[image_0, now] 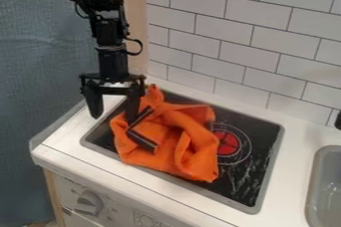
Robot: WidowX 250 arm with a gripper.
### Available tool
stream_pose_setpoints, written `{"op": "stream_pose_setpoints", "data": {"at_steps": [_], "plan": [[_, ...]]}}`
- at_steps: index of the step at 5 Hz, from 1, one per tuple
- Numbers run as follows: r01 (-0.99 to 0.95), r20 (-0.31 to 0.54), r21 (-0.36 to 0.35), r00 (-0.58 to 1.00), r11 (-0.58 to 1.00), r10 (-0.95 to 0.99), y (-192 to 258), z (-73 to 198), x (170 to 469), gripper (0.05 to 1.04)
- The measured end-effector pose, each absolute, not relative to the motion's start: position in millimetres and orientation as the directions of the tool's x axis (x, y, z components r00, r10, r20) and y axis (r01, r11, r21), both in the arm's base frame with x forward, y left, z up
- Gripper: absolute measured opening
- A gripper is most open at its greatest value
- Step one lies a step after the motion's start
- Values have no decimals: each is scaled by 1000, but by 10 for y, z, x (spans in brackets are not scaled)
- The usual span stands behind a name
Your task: Unfold the cloth from right to the left
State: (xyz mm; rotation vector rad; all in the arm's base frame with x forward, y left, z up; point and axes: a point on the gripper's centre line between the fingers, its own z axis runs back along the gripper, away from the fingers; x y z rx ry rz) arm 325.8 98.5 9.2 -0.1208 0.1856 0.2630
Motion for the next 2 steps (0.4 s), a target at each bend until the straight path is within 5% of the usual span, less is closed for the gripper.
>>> {"op": "stream_pose_setpoints", "data": {"at_steps": [2], "plan": [[-266,-84,-118,963,957,257,923,726,3281,999]]}}
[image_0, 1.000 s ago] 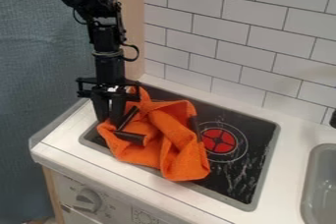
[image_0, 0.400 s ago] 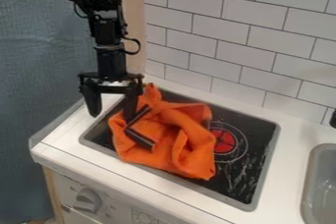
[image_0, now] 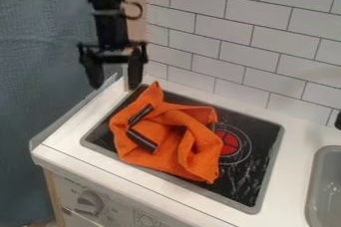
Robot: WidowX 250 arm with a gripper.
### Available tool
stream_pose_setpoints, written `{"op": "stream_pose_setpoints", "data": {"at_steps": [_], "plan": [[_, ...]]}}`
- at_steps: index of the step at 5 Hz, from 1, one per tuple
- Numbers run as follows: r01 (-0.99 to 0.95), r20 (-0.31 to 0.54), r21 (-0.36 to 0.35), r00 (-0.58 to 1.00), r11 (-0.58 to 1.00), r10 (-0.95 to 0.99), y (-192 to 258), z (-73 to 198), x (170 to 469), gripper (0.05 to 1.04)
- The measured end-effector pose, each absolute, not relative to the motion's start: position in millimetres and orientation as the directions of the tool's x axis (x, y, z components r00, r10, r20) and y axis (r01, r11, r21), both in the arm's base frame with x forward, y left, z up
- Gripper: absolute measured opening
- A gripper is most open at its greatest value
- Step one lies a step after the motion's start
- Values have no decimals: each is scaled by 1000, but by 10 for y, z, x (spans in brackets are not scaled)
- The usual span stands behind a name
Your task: Unfold the cloth from right to the left
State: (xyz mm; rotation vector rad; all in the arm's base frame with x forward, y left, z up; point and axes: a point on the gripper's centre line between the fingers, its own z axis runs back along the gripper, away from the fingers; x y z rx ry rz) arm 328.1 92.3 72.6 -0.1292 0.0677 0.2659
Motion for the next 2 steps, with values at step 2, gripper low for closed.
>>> {"op": "stream_pose_setpoints", "data": {"at_steps": [2], "plan": [[-258,-74,-120,965,959,251,828,932,3205,999]]}}
